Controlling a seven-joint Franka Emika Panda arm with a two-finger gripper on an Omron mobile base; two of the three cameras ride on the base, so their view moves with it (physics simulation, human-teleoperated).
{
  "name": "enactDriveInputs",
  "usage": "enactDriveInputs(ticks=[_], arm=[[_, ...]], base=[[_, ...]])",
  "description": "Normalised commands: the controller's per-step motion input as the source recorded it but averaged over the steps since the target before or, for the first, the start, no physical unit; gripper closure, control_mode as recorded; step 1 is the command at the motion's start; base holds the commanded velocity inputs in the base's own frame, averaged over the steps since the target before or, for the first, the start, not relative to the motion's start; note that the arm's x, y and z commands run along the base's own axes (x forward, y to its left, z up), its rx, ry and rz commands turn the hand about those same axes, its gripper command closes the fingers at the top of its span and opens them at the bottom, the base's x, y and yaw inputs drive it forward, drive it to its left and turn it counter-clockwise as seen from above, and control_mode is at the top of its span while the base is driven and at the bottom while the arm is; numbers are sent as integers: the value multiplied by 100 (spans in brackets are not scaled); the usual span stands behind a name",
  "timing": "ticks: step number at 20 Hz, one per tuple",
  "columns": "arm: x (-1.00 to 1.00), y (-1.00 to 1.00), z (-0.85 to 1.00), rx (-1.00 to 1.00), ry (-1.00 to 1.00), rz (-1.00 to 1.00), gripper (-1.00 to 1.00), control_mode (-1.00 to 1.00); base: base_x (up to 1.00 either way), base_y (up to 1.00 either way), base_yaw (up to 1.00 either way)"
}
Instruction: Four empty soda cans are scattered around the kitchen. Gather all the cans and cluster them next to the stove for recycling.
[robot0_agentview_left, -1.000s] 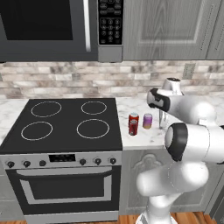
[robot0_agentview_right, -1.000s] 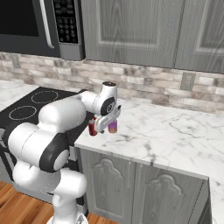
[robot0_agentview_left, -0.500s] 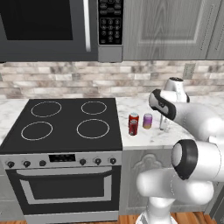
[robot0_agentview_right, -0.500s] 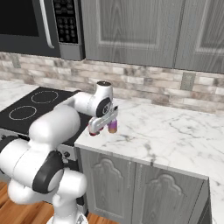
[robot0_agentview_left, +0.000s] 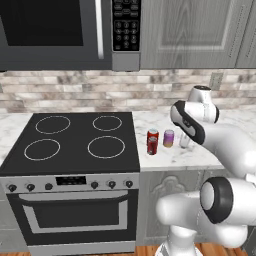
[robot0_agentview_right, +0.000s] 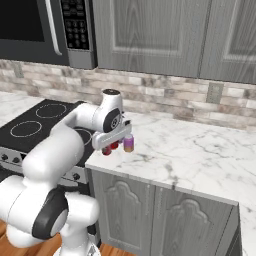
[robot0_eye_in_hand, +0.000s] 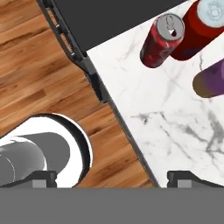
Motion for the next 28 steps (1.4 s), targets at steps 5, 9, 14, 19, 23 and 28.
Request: enactDriveInputs(ticks=[5,9,14,19,23,28], arm=[[-32,23,8,0,-4,-19,-100,-100],[-31,20,8,0,-6,-21,-100,-100],[-25,24,11,0,-8,-22,-100,-100],[-8,27,23,0,-8,-24,-100,-100],[-11,25,25,0,-7,-23,-100,-100],[-10,13,24,1,-4,-23,-100,-100]], base=[[0,0,0],[0,0,0],[0,0,0],[0,0,0],[0,0,0],[0,0,0]])
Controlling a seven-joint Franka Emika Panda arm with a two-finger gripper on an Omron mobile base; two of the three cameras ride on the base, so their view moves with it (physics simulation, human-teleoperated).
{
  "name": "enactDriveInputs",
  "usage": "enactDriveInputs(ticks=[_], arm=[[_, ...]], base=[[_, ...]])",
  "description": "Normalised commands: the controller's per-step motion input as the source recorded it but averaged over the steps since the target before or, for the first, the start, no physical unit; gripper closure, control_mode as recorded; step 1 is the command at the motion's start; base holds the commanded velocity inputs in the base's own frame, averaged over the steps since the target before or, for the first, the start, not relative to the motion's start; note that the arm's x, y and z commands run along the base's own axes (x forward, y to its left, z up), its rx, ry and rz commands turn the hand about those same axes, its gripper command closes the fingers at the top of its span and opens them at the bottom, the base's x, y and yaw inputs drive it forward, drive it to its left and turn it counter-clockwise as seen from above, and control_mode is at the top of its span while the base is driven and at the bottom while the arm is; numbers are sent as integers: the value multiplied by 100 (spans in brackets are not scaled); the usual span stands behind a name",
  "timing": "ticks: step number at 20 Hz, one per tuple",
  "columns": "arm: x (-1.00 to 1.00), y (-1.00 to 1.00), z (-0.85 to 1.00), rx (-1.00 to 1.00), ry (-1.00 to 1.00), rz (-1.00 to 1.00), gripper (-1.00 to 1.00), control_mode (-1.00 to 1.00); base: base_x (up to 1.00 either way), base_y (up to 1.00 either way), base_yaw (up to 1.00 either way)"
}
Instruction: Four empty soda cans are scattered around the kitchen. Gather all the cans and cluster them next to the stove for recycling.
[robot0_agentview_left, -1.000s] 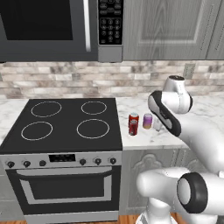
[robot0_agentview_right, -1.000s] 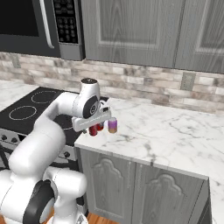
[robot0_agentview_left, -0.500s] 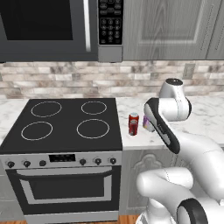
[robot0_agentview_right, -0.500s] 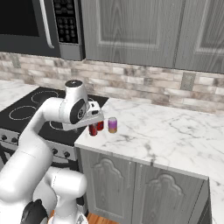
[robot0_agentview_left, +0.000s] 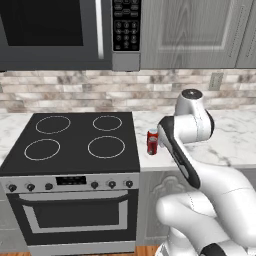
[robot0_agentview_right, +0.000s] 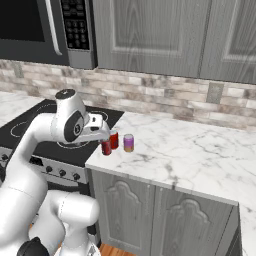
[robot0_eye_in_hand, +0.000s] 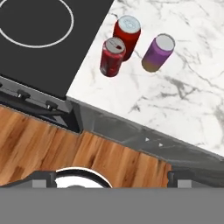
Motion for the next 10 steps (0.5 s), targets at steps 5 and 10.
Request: enactDriveInputs(ticks=[5,10], arm=[[-8,6,21,1,-6,-21,-100,-100],[-7,1,20,2,-5,-14,-100,-100]], base=[[0,0,0],[0,0,0]])
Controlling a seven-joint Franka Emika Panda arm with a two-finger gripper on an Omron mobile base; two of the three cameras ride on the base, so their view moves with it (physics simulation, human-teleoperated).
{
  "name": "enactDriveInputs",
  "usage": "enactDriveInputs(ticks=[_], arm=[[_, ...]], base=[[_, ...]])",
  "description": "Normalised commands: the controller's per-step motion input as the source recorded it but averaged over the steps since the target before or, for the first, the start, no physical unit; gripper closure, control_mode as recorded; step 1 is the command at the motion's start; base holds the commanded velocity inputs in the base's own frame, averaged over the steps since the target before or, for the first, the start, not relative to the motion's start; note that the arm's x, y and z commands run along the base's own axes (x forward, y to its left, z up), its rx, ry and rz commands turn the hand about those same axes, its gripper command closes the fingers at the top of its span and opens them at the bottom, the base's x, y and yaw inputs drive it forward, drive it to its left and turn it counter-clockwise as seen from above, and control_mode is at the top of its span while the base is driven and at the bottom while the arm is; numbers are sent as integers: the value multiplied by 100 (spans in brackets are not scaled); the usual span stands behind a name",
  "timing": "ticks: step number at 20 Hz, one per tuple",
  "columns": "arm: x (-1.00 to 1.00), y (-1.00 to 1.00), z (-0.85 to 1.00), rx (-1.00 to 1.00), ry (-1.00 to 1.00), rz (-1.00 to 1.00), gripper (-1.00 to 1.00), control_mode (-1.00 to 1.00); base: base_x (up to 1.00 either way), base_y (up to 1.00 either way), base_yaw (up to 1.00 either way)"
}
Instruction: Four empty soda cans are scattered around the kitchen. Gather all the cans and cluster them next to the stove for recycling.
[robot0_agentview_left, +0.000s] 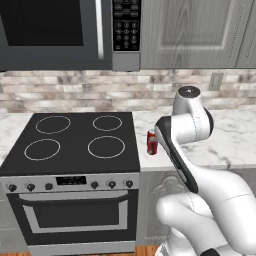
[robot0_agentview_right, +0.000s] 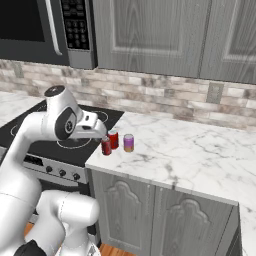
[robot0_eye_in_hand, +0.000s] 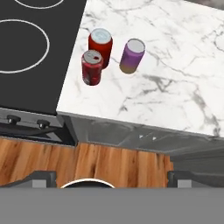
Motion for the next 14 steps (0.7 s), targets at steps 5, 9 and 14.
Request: enactDriveInputs(ticks=[5,9,14], arm=[[-13,5,14,3,-9,-8,-100,-100],[-20,6,10,4,-9,0,-100,-100],[-19,6,4,6,-10,3,-100,-100]], base=[[0,0,0],[0,0,0],[0,0,0]])
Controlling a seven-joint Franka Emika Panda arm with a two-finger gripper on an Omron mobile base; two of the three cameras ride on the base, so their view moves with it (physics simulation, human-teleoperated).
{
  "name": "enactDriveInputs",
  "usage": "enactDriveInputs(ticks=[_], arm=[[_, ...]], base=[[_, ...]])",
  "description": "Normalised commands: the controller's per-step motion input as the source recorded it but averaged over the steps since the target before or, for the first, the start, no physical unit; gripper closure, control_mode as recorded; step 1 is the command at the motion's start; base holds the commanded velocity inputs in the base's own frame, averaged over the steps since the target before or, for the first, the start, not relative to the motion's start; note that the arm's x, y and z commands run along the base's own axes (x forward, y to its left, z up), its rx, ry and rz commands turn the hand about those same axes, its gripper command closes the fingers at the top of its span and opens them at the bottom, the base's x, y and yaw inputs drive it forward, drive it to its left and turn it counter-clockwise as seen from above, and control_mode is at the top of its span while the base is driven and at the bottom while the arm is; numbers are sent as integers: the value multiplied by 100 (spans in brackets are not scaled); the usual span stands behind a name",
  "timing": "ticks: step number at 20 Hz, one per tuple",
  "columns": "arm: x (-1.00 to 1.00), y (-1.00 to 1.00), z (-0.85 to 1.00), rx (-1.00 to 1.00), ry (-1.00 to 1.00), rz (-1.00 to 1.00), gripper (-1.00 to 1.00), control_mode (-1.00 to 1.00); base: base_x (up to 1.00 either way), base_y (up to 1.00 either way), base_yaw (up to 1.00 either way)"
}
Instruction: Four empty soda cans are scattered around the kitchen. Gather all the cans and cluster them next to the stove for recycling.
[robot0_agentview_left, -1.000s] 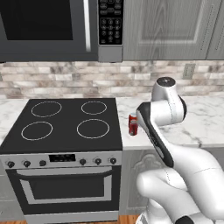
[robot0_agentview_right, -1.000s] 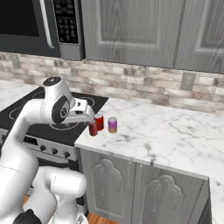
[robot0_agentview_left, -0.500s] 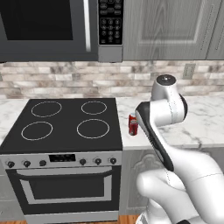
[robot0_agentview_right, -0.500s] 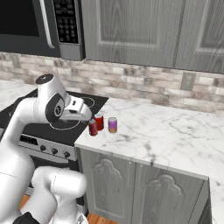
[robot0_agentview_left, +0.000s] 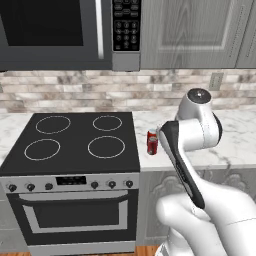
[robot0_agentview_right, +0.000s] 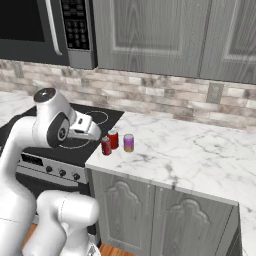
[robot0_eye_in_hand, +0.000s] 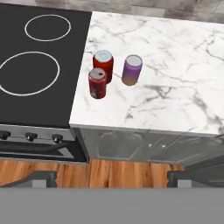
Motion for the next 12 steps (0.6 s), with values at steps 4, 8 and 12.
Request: enactDriveInputs(ticks=[4,8,12], arm=[[-26,2,4,6,-11,0,-100,-100],[-18,2,9,6,-10,0,-100,-100],[-23,4,11,3,-10,0,-100,-100]], base=[[0,0,0],[0,0,0],[0,0,0]])
